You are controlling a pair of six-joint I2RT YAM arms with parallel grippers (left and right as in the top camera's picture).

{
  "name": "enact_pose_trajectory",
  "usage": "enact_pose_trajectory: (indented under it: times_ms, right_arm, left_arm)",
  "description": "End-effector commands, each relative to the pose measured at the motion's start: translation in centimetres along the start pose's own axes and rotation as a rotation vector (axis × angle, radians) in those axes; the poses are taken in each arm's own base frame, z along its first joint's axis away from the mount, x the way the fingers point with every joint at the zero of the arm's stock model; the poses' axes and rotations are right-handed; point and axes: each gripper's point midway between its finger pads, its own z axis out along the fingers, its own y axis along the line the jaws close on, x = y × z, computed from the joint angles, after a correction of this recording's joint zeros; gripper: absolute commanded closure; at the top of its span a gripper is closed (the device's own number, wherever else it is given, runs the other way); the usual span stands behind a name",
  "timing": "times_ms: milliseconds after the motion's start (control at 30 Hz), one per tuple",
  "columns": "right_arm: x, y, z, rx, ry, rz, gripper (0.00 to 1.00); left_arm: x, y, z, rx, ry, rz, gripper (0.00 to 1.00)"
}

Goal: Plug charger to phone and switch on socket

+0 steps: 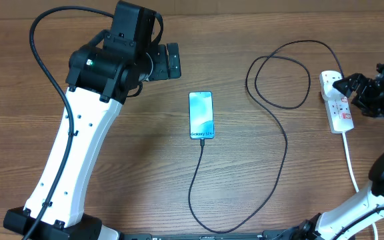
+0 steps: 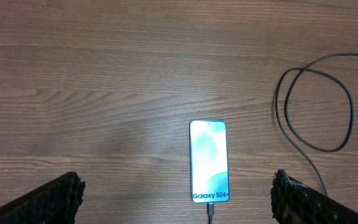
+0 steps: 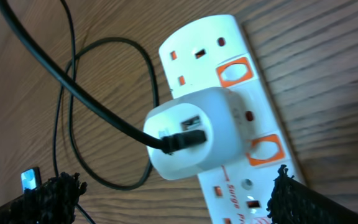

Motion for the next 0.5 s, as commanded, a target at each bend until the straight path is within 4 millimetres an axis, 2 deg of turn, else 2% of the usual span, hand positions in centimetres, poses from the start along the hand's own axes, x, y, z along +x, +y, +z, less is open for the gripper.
enact_pose_trajectory:
  times_ms: [0, 300, 467]
  right_arm:
    - [0.0, 1.2, 0.8, -0.018, 0.004, -0.021, 0.0]
    - [0.0, 2.2, 2.5, 0.053, 0.023, -0.094, 0.0]
    - [-0.3, 1.6, 2.5, 0.087, 0.01, -0.074, 0.0]
  left_arm:
    - [0.1, 0.3, 0.2, -0.016, 0.001, 0.014, 0.0]
    - [0.1, 0.3, 0.2, -0.016, 0.001, 0.014, 0.0]
    - [0.1, 0.3, 0.2, -0.016, 0.001, 0.014, 0.0]
